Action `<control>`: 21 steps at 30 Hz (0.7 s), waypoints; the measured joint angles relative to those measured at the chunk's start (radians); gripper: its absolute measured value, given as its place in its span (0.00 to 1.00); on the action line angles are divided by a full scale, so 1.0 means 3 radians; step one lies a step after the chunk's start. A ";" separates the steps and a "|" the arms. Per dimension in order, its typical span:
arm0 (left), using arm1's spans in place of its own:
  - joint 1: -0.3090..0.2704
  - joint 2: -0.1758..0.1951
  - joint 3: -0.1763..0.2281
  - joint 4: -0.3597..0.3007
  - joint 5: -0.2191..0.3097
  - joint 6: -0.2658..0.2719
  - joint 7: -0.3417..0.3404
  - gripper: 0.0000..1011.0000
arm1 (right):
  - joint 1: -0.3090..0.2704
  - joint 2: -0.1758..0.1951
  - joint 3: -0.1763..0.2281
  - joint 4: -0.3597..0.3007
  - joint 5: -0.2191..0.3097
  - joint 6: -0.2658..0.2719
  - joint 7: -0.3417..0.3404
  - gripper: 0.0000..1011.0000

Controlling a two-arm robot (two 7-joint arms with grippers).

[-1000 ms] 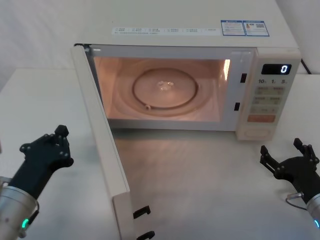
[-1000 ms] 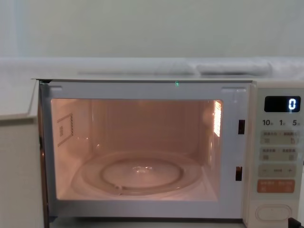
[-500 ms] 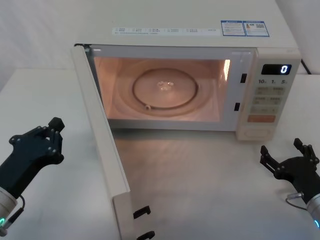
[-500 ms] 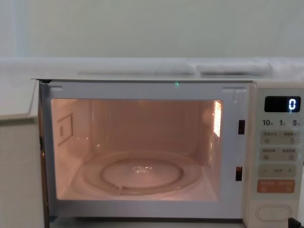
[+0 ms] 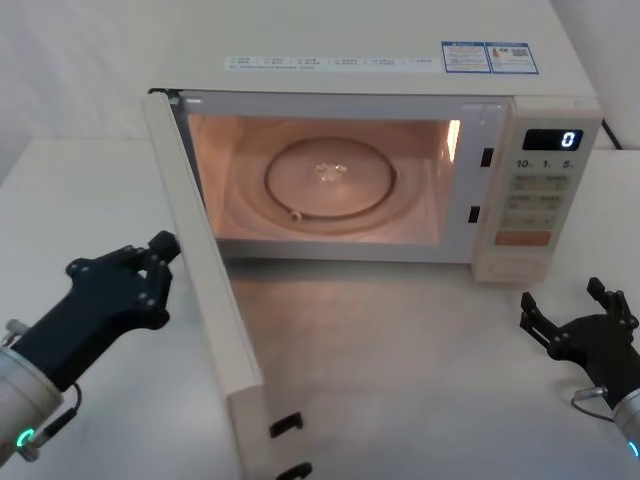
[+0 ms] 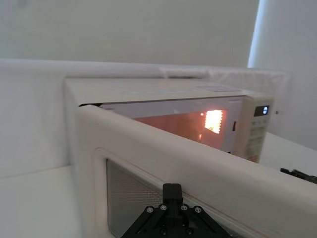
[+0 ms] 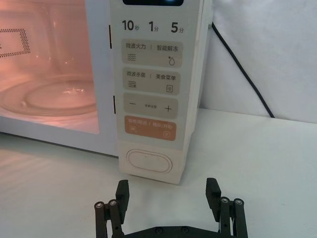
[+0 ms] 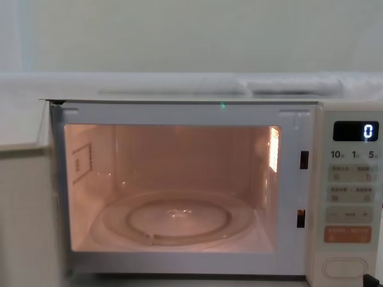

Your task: Press the button to open the microwave door with one hand; close the microwave door with the other hand.

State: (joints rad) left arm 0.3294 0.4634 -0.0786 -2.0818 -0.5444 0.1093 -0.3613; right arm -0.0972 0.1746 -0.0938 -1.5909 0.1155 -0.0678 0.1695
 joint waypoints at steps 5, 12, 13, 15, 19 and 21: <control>-0.0113 0.0072 0.0137 0.0011 0.0008 0.0025 -0.0017 0.00 | 0.0000 0.0000 0.0000 0.0000 0.0000 0.0000 0.0000 0.99; -0.0292 0.0142 0.0325 0.0046 0.0040 0.0055 -0.0024 0.00 | 0.0000 0.0000 0.0000 0.0000 0.0000 0.0000 0.0000 0.99; -0.0320 0.0149 0.0356 0.0054 0.0052 0.0061 -0.0023 0.00 | 0.0000 0.0000 0.0000 0.0000 0.0000 0.0000 0.0000 0.99; -0.0384 0.0161 0.0423 0.0070 0.0087 0.0074 -0.0011 0.00 | 0.0000 0.0000 0.0000 0.0000 0.0000 0.0000 0.0000 0.99; -0.0563 0.0158 0.0620 0.0123 0.0199 0.0116 0.0074 0.00 | 0.0000 0.0000 0.0000 0.0000 0.0000 0.0000 0.0000 0.99; -0.0651 0.0130 0.0706 0.0165 0.0234 0.0133 0.0125 0.00 | 0.0000 0.0000 0.0000 0.0000 0.0000 0.0000 0.0000 0.99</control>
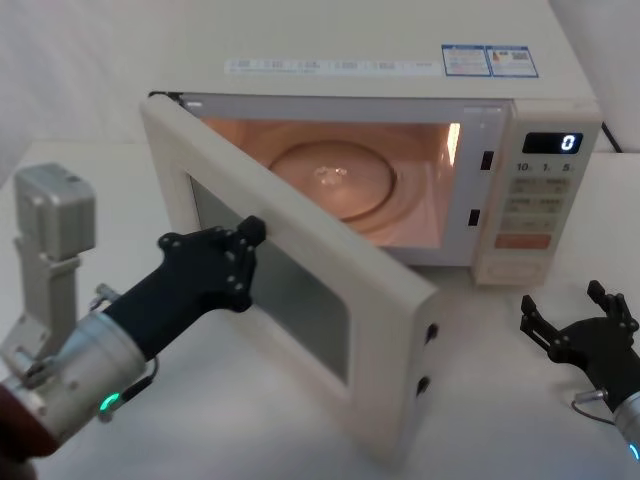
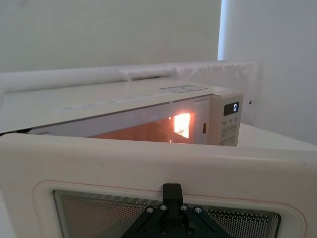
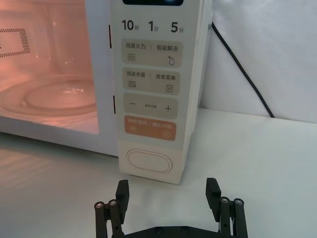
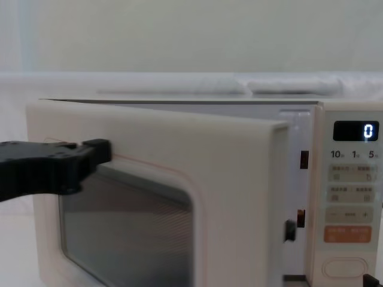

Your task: Press the button to open the microwave door with one hand; close the microwave door with the other hand.

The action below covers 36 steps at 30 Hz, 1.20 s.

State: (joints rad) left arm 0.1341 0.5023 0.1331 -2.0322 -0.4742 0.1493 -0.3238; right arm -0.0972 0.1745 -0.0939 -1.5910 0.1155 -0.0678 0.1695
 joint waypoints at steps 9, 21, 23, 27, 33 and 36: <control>-0.0280 -0.0169 0.0235 0.0154 0.0148 0.0018 0.0229 0.00 | 0.0000 0.0000 0.0000 0.0000 0.0000 0.0000 0.0000 0.99; -0.0583 -0.0364 0.0446 0.0391 0.0361 0.0075 0.0305 0.00 | 0.0000 0.0000 0.0000 0.0000 0.0000 0.0000 0.0000 0.99; -0.0632 -0.0391 0.0483 0.0442 0.0412 0.0080 0.0305 0.00 | 0.0000 0.0000 0.0000 0.0000 0.0000 0.0000 0.0000 0.99; -0.0718 -0.0448 0.0540 0.0533 0.0499 0.0083 0.0313 0.00 | 0.0000 0.0000 0.0000 0.0000 0.0000 0.0000 0.0000 0.99; -0.0837 -0.0550 0.0600 0.0659 0.0638 0.0080 0.0343 0.00 | 0.0000 0.0000 0.0000 0.0000 0.0000 0.0000 0.0000 0.99; -0.0871 -0.0585 0.0612 0.0695 0.0679 0.0075 0.0347 0.00 | 0.0000 0.0000 0.0000 0.0000 0.0000 0.0000 0.0000 0.99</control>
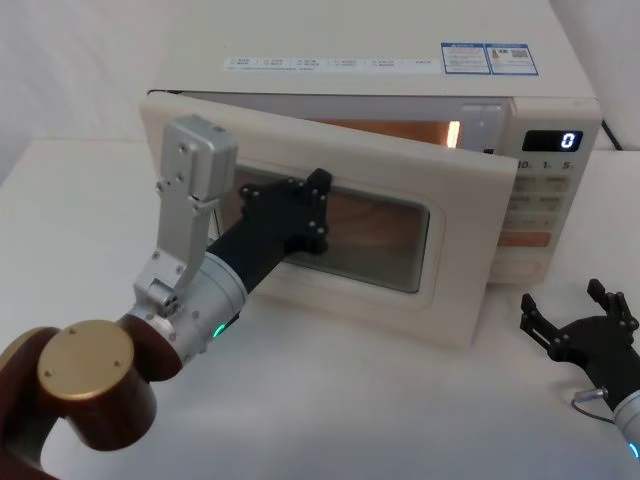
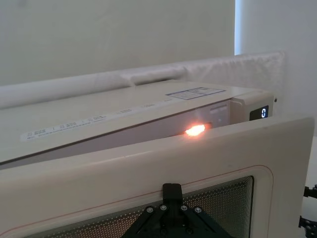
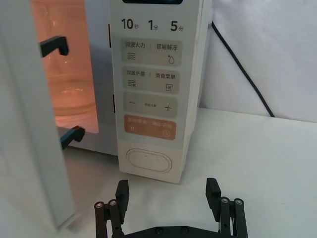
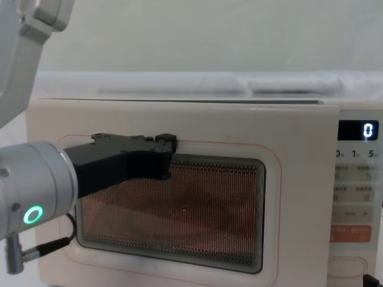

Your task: Press the button to open the microwave door with one hand; close the microwave door with the other hand.

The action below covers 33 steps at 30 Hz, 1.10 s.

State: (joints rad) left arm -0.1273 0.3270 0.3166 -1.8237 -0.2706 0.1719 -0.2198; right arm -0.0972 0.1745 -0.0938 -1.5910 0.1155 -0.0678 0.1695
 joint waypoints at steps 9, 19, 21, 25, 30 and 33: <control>-0.0118 -0.0145 0.0024 0.0104 0.0157 -0.0023 0.0021 0.00 | 0.0000 0.0000 0.0000 0.0000 0.0000 0.0000 0.0000 0.99; -0.0200 -0.0261 0.0009 0.0193 0.0240 -0.0022 0.0025 0.00 | 0.0000 0.0000 0.0000 0.0000 0.0000 0.0000 0.0000 0.99; -0.0211 -0.0278 0.0004 0.0209 0.0248 -0.0021 0.0026 0.00 | 0.0000 0.0000 0.0000 0.0000 0.0000 0.0000 0.0000 0.99; -0.0242 -0.0323 -0.0007 0.0263 0.0275 -0.0017 0.0034 0.00 | 0.0000 0.0000 0.0000 0.0000 0.0000 0.0000 0.0000 0.99; -0.0278 -0.0363 -0.0013 0.0313 0.0304 -0.0014 0.0041 0.00 | 0.0000 0.0000 0.0000 0.0000 0.0000 0.0000 0.0000 0.99; -0.0302 -0.0387 -0.0019 0.0343 0.0316 -0.0010 0.0042 0.00 | 0.0000 0.0000 0.0000 0.0000 0.0000 0.0000 0.0000 0.99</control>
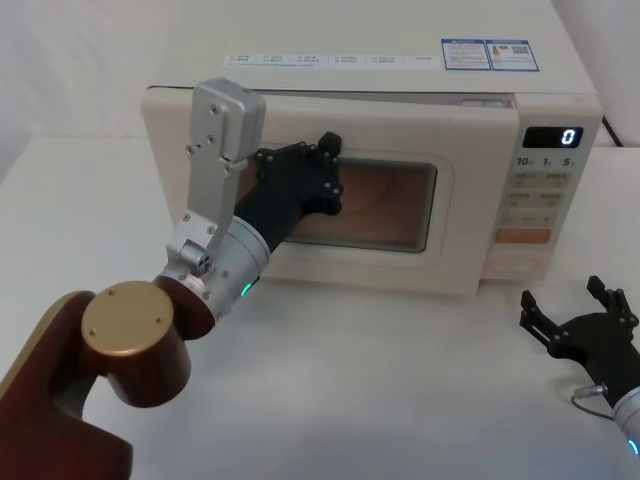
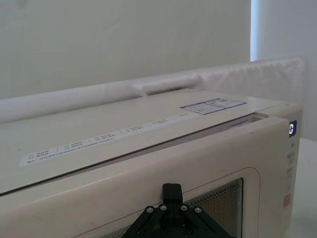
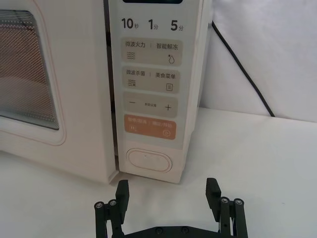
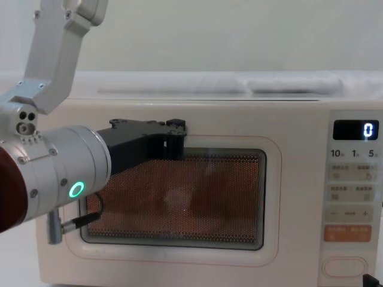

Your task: Press the button to open the microwave door with one hand; close the microwave door with the other hand.

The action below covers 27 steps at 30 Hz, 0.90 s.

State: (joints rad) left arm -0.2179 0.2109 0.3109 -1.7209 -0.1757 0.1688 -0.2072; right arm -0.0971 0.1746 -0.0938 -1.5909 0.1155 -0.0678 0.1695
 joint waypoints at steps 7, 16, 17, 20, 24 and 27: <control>-0.0033 -0.0036 -0.0007 0.0034 0.0030 0.0008 -0.0001 0.00 | 0.0000 0.0000 0.0000 0.0000 0.0000 0.0000 0.0000 0.99; -0.0056 -0.0075 -0.0011 0.0069 0.0057 0.0007 -0.0006 0.00 | 0.0000 0.0000 0.0000 0.0000 0.0000 0.0000 0.0000 0.99; -0.0058 -0.0078 -0.0011 0.0072 0.0058 0.0007 -0.0007 0.00 | 0.0000 0.0000 0.0000 0.0000 0.0000 0.0000 0.0000 0.99; -0.0063 -0.0090 -0.0013 0.0086 0.0065 0.0008 -0.0007 0.00 | 0.0000 0.0000 0.0000 0.0000 0.0000 0.0000 0.0000 0.99; -0.0065 -0.0108 -0.0023 0.0101 0.0072 0.0007 -0.0006 0.00 | 0.0000 0.0000 0.0000 0.0000 0.0000 0.0000 0.0000 0.99; -0.0066 -0.0116 -0.0026 0.0108 0.0077 0.0009 -0.0004 0.00 | 0.0000 0.0000 0.0000 0.0000 0.0000 0.0000 0.0000 0.99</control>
State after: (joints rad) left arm -0.2377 0.1762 0.3030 -1.6886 -0.1528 0.1713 -0.2085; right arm -0.0972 0.1745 -0.0939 -1.5909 0.1155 -0.0678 0.1695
